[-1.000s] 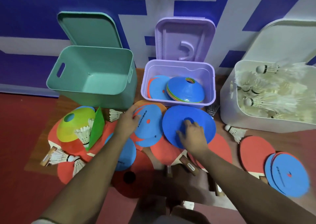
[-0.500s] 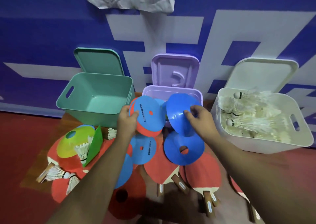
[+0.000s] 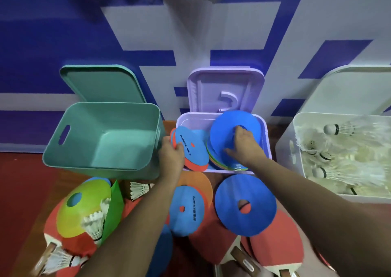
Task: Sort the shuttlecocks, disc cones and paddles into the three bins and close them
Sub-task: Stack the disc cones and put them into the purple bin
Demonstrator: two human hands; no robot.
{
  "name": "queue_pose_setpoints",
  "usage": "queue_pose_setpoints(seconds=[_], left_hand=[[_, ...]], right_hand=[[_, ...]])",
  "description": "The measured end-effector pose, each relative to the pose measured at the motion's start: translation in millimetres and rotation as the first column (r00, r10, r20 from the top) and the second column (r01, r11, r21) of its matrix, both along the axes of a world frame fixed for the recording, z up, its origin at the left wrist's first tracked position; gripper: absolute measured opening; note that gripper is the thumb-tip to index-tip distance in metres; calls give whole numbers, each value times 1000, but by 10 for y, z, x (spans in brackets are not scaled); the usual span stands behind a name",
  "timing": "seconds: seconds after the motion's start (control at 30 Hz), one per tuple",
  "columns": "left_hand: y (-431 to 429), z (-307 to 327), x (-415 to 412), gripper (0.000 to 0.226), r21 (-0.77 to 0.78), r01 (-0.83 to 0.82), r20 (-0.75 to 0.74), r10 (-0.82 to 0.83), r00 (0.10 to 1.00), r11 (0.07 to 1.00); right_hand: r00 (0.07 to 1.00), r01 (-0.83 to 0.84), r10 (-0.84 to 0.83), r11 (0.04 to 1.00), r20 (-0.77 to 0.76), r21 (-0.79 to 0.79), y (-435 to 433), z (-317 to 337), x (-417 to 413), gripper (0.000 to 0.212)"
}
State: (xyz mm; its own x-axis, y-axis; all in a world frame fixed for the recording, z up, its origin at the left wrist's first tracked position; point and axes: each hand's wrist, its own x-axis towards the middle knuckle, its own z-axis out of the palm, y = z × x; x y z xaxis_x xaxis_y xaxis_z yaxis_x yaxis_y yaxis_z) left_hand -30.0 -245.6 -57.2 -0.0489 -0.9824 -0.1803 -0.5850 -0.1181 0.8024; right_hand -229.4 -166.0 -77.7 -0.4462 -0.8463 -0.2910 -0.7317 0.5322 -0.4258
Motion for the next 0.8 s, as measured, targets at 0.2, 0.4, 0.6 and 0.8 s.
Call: queue_pose_setpoints(seconds=[0.2,0.4,0.6,0.8], left_hand=[[-64,-109,2,19,-24,33,43,-32,999,999],[-29,-95,53,12,-25,3,14,-3,1000,1000],[-29,-68,54,13,-16,16,33,-15,999,1000],[-55,-88,73,13,-1,37,66,-37,997,999]], right_hand=[[982,-105,92,992,-166,-75,35,-99,81,71],[982,-167,172,984,-73,66,-27,-1,-11,85],[881,-160,300,916,-365,368,-116,-177,263,129],[879,-48,196,943,-434,329,-149,-377,396,119]])
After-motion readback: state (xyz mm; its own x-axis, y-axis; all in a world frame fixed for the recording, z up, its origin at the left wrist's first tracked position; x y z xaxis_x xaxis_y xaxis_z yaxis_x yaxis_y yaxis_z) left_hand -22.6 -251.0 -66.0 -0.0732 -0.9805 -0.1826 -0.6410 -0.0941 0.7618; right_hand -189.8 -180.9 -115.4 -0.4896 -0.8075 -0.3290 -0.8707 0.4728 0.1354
